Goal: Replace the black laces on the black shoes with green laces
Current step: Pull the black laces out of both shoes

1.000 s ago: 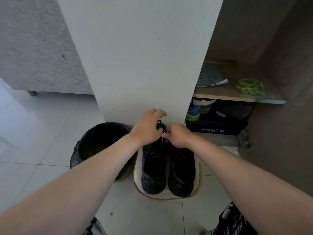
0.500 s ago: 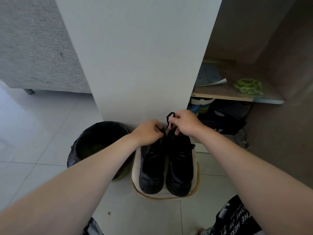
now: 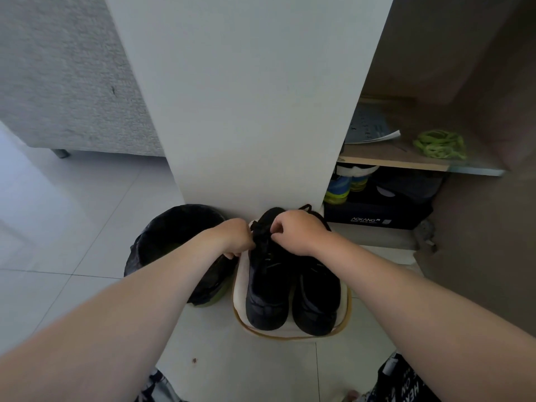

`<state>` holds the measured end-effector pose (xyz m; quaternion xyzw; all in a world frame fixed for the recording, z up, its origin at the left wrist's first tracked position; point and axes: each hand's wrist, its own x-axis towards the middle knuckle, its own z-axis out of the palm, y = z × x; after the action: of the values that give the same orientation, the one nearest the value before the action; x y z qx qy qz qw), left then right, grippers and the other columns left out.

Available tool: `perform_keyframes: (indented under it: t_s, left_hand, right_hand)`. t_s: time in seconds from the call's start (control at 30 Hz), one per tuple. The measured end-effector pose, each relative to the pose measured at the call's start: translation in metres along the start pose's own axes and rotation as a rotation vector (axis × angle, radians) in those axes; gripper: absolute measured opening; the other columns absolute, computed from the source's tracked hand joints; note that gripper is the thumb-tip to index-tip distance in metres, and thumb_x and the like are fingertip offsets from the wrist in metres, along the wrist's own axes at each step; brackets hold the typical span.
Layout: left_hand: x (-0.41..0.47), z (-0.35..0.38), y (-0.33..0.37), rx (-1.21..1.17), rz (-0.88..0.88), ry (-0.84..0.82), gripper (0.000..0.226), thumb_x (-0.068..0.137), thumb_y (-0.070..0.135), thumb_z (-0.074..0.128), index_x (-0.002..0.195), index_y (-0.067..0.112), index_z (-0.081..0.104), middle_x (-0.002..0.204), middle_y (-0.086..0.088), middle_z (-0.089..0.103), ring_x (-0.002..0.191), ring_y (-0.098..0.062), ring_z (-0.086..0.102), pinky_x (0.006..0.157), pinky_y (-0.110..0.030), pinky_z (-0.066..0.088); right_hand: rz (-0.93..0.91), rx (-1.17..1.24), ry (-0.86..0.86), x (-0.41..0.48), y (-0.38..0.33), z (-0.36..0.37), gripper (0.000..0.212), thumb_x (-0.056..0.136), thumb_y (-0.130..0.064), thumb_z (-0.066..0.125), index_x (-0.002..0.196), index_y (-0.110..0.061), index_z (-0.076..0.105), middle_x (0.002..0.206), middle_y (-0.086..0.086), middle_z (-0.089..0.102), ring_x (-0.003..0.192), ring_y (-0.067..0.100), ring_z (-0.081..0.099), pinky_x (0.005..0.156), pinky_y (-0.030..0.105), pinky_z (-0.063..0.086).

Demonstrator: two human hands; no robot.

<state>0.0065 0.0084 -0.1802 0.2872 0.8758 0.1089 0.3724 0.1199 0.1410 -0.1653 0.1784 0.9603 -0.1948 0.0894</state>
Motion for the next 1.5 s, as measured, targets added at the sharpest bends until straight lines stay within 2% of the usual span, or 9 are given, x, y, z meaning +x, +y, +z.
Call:
perform_keyframes:
  t_s: [0.13, 0.37, 0.53, 0.63, 0.8, 0.97, 1.17, 1.33, 1.5]
  left_hand:
    - [0.004, 0.0, -0.007, 0.042, 0.156, 0.148, 0.024, 0.086, 0.027, 0.072, 0.108, 0.021, 0.066, 0.107, 0.0, 0.065, 0.094, -0.017, 0.061, 0.078, -0.024, 0.046]
    - [0.002, 0.003, 0.005, -0.183, 0.126, 0.229, 0.016, 0.091, 0.016, 0.058, 0.077, 0.016, 0.067, 0.081, -0.007, 0.074, 0.073, -0.026, 0.073, 0.069, -0.035, 0.06]
    - [-0.005, -0.001, 0.007, -0.125, 0.019, -0.047, 0.023, 0.091, 0.011, 0.05, 0.096, 0.0, 0.07, 0.087, -0.012, 0.075, 0.07, -0.023, 0.073, 0.068, -0.034, 0.062]
    - [-0.006, -0.001, 0.004, -0.137, 0.085, -0.013, 0.016, 0.089, 0.01, 0.057, 0.093, 0.007, 0.072, 0.088, -0.016, 0.074, 0.077, -0.026, 0.073, 0.068, -0.031, 0.062]
    - [-0.006, 0.0, 0.006, -0.329, 0.165, 0.063, 0.036, 0.086, 0.001, 0.059, 0.113, 0.021, 0.071, 0.099, -0.007, 0.073, 0.083, -0.023, 0.069, 0.068, -0.031, 0.059]
    - [-0.006, -0.001, 0.012, -0.528, 0.212, 0.057, 0.056, 0.083, -0.015, 0.048, 0.112, 0.026, 0.073, 0.104, 0.003, 0.072, 0.091, -0.015, 0.065, 0.069, -0.024, 0.054]
    - [0.0, 0.004, 0.007, -0.575, 0.11, 0.172, 0.018, 0.083, -0.004, 0.066, 0.084, 0.013, 0.061, 0.079, -0.011, 0.063, 0.074, -0.026, 0.066, 0.08, -0.043, 0.061]
    - [-0.004, 0.003, 0.01, -0.346, 0.182, 0.101, 0.013, 0.081, 0.015, 0.077, 0.094, 0.018, 0.076, 0.077, -0.001, 0.071, 0.069, -0.018, 0.07, 0.074, -0.031, 0.061]
    - [-0.004, 0.005, 0.014, -0.209, 0.216, 0.181, 0.005, 0.081, 0.021, 0.079, 0.079, 0.021, 0.074, 0.058, 0.008, 0.064, 0.058, -0.017, 0.067, 0.068, -0.025, 0.058]
  right_hand:
    - [0.011, -0.093, 0.0, 0.007, -0.007, 0.01, 0.024, 0.092, -0.044, 0.061, 0.095, -0.025, 0.075, 0.095, -0.003, 0.072, 0.09, 0.022, 0.066, 0.073, 0.032, 0.052]
    - [0.063, -0.056, -0.05, 0.018, -0.01, 0.005, 0.027, 0.087, -0.048, 0.07, 0.083, -0.022, 0.075, 0.082, -0.002, 0.07, 0.079, 0.02, 0.065, 0.062, 0.03, 0.046]
    - [0.069, 0.077, -0.08, 0.017, -0.007, -0.002, 0.036, 0.093, -0.028, 0.052, 0.062, -0.011, 0.053, 0.064, 0.008, 0.055, 0.064, 0.029, 0.051, 0.056, 0.034, 0.034]
    - [0.103, 0.206, 0.064, 0.017, -0.001, -0.015, 0.032, 0.092, -0.023, 0.048, 0.061, -0.018, 0.037, 0.062, 0.003, 0.041, 0.06, 0.022, 0.041, 0.057, 0.036, 0.028]
    - [0.126, 0.199, 0.005, 0.013, 0.007, -0.01, 0.028, 0.081, -0.042, 0.066, 0.075, -0.016, 0.072, 0.077, 0.0, 0.072, 0.077, 0.019, 0.066, 0.072, 0.035, 0.052]
    - [0.126, 0.097, 0.05, 0.012, -0.004, 0.011, 0.021, 0.085, -0.046, 0.072, 0.082, -0.026, 0.078, 0.087, -0.006, 0.072, 0.083, 0.016, 0.066, 0.067, 0.028, 0.047]
    - [0.325, 0.484, 0.131, 0.018, -0.009, 0.008, 0.02, 0.079, -0.021, 0.059, 0.071, -0.009, 0.072, 0.075, 0.007, 0.072, 0.071, 0.027, 0.065, 0.062, 0.033, 0.051]
    - [0.444, 0.919, -0.042, 0.014, -0.014, -0.003, 0.019, 0.089, -0.014, 0.049, 0.07, -0.013, 0.052, 0.065, 0.004, 0.05, 0.05, 0.018, 0.042, 0.048, 0.026, 0.027]
    - [0.357, 1.493, 0.099, 0.015, -0.012, -0.026, 0.026, 0.091, -0.004, 0.031, 0.069, -0.01, 0.045, 0.07, 0.008, 0.051, 0.056, 0.025, 0.052, 0.05, 0.028, 0.04]
